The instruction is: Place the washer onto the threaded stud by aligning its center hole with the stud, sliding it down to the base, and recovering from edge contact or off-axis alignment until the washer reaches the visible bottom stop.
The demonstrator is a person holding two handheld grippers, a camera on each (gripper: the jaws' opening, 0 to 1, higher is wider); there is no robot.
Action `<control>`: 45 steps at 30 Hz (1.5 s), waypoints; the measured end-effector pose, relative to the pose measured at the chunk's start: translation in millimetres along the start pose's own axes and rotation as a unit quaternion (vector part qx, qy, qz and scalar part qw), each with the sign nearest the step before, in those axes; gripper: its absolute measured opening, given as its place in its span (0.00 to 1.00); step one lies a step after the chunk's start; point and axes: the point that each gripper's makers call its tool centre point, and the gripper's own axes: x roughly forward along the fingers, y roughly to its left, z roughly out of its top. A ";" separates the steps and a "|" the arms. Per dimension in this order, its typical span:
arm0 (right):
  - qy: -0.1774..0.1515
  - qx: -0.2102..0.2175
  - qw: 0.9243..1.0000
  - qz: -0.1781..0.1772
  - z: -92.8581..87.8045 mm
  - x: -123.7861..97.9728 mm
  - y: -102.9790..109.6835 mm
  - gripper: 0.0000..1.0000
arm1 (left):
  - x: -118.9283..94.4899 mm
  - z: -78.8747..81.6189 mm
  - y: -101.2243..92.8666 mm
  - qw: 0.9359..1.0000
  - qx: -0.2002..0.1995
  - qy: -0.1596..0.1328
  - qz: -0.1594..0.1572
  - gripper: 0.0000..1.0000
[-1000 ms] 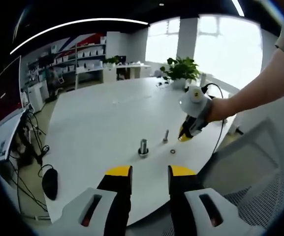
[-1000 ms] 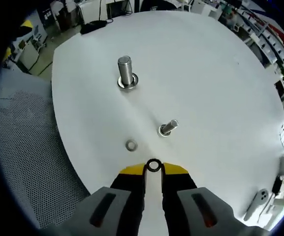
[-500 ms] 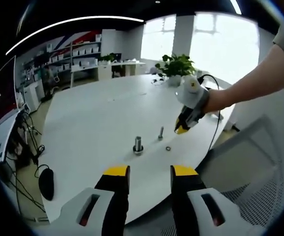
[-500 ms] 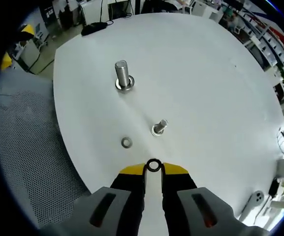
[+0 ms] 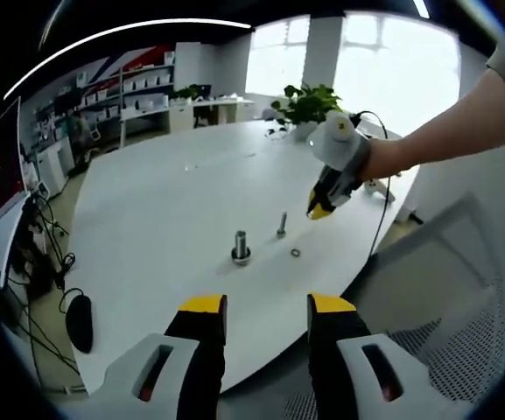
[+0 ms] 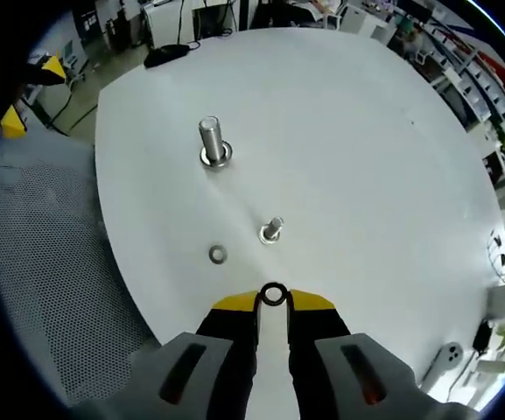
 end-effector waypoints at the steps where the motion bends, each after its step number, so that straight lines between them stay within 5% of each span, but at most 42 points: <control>1: 0.000 -0.001 1.000 0.000 -0.1 -0.5 -0.3 0.13 | 0.1 -0.7 0.0 1.000 -0.001 0.002 0.000 0.35; 15: -0.005 -0.005 1.000 -0.003 0.8 -7.5 -4.5 0.13 | 8.1 -23.2 -6.5 0.998 0.001 0.059 -0.015 0.35; 45: -0.020 -0.011 1.000 -0.014 10.4 -20.9 -15.9 0.13 | 8.1 -32.3 -8.1 0.997 -0.002 0.081 -0.019 0.34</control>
